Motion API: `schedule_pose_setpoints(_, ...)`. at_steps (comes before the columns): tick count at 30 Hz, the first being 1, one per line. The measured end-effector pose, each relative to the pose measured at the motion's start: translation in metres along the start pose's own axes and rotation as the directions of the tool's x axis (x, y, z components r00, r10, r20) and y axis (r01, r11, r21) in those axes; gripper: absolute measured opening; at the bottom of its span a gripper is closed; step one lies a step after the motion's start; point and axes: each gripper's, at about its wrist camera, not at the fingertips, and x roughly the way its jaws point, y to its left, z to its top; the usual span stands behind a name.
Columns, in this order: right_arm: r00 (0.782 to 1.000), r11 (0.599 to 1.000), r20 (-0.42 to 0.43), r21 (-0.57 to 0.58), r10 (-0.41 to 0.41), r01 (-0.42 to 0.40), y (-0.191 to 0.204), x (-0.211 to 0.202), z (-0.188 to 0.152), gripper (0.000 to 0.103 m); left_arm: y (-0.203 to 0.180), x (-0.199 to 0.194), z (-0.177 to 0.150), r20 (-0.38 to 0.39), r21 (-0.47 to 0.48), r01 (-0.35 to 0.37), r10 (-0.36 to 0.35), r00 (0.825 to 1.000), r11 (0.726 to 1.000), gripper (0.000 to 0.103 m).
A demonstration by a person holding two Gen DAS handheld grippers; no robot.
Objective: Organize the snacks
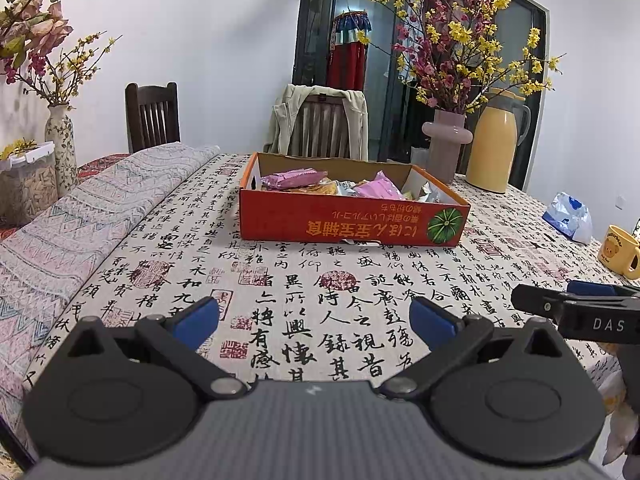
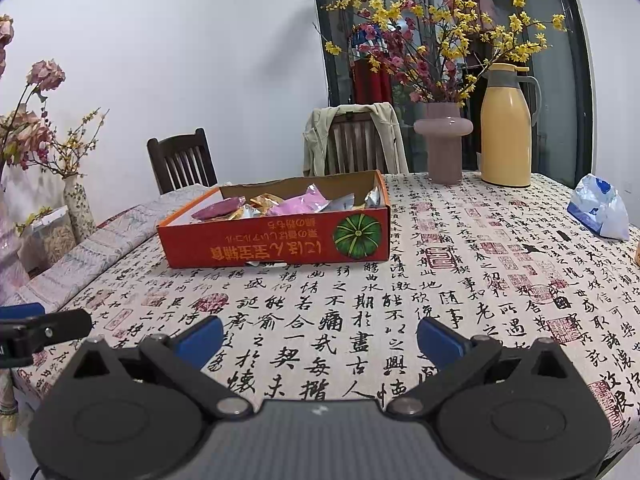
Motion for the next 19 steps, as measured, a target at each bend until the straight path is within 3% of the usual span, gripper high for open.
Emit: schedule_pose_setpoints(19,1.000,1.000,-0.008,-0.002,0.001,-0.001,0.0035,-0.0011,-0.0060,0.103,0.0007,0.0001,-0.0006,0.006,-0.015,0.012,-0.011,1.000,1.000,0.103)
